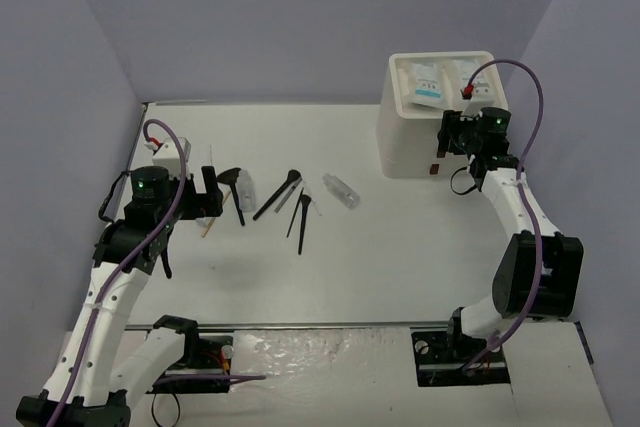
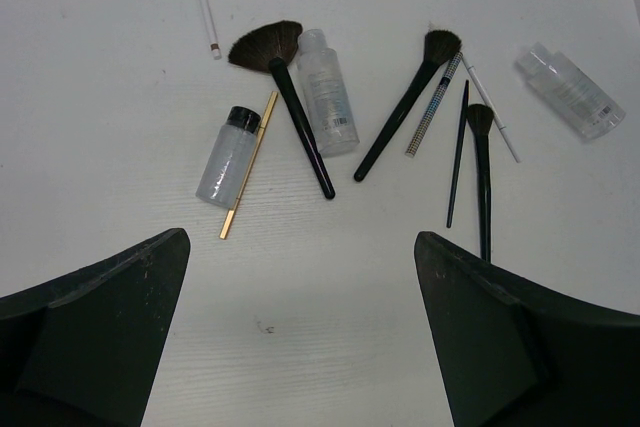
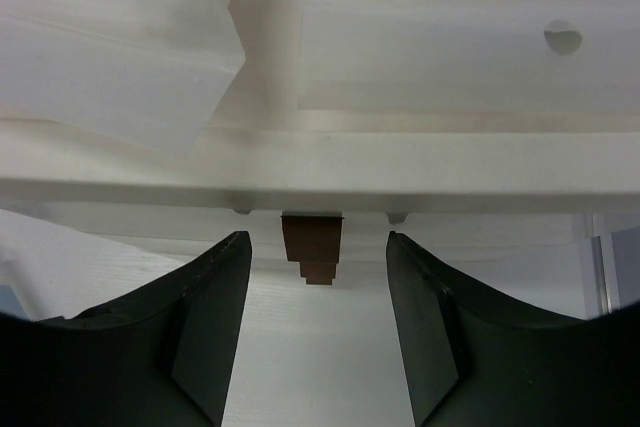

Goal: Organize the makeup

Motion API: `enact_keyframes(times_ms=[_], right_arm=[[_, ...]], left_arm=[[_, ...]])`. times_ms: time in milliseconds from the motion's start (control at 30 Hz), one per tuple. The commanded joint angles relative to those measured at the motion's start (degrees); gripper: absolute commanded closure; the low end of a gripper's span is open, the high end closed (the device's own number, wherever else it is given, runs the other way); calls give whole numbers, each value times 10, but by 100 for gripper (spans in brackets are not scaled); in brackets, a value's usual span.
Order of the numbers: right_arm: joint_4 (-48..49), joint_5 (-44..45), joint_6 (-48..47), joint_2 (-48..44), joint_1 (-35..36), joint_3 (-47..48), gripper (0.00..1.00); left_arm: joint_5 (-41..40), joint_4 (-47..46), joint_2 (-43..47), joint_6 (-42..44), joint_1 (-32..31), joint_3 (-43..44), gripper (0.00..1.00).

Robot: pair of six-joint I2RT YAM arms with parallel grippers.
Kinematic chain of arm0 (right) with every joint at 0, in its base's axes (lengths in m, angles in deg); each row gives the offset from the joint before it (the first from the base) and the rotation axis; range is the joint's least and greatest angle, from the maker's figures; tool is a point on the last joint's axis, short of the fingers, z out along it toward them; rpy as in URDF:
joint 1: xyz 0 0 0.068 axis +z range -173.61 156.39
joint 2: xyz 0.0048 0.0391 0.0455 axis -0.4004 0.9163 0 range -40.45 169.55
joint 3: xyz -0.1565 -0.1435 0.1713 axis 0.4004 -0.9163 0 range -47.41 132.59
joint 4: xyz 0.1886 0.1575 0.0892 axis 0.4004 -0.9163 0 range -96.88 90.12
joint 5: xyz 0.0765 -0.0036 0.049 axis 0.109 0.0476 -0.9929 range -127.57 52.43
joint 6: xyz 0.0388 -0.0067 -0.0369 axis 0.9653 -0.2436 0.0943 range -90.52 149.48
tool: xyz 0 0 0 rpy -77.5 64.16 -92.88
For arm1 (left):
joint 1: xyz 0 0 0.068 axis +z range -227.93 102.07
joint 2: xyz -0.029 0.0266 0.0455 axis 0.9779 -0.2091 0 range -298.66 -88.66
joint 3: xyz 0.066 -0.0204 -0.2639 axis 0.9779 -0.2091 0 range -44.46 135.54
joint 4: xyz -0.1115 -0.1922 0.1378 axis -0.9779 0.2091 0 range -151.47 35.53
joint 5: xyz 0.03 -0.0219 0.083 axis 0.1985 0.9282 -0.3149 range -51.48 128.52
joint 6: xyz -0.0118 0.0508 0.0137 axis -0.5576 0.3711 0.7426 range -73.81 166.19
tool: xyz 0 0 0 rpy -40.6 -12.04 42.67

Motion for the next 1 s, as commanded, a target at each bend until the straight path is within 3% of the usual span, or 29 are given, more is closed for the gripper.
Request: enact_keyframes(times_ms=[0,300,400,967], right_arm=[[55,-19,-1,6,-5,36,54],[60,-17,3,1,-4,30,93],[59,-14,7,-11,-5,19,100],[15,20,51,-188,-5,-101,100]], left_arm=[[0,-32,-1,5,7,11,6],[3,-34,-2,2,12,10,6],[4,-34,-1,2,13,9,6],[17,-38,9,-2,25,7,6]])
